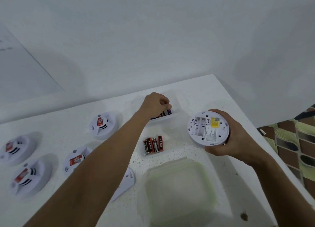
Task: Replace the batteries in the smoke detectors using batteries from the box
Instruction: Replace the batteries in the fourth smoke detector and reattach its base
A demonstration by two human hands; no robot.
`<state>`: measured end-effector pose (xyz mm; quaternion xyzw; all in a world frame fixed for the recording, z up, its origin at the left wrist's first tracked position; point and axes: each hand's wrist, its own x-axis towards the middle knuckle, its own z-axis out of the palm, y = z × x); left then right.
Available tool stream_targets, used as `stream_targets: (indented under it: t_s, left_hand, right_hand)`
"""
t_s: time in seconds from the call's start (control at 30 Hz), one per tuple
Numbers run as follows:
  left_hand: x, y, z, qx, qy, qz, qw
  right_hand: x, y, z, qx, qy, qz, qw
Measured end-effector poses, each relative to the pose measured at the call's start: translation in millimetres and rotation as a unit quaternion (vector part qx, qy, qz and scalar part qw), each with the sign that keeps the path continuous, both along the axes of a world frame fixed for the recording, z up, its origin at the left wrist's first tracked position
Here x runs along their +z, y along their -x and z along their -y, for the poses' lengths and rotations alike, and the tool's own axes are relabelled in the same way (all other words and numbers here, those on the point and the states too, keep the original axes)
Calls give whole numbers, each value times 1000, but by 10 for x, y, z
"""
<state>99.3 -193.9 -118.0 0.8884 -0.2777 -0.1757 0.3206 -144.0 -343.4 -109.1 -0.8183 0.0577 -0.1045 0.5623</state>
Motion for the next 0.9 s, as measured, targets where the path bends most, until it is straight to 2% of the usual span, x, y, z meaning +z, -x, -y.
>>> stream_targets:
  t_s: [0.2,0.43,0.53,0.63,0.77,0.9]
  left_hand:
    - [-33,0,-73,-18,-35,66,997]
    - [361,592,-460,28,63,114,991]
    - [367,845,-701,-20,-50,86,995]
    - [277,890,-749,-82,-186,67,977]
    - [163,843,-671,-108,-236,75,963]
    - [79,838,-611,-89,-255,86,959]
  right_hand:
    - [65,28,-47,5,-3,13,1000]
    - [152,220,-180,3,-13,20,1000]
    - [138,341,-234,8,-16,21,1000]
    - [107,435,-287,13,-28,20,999]
    - [78,515,-328,24,-42,16,999]
    - [54,586,-341,31,-49,11,998]
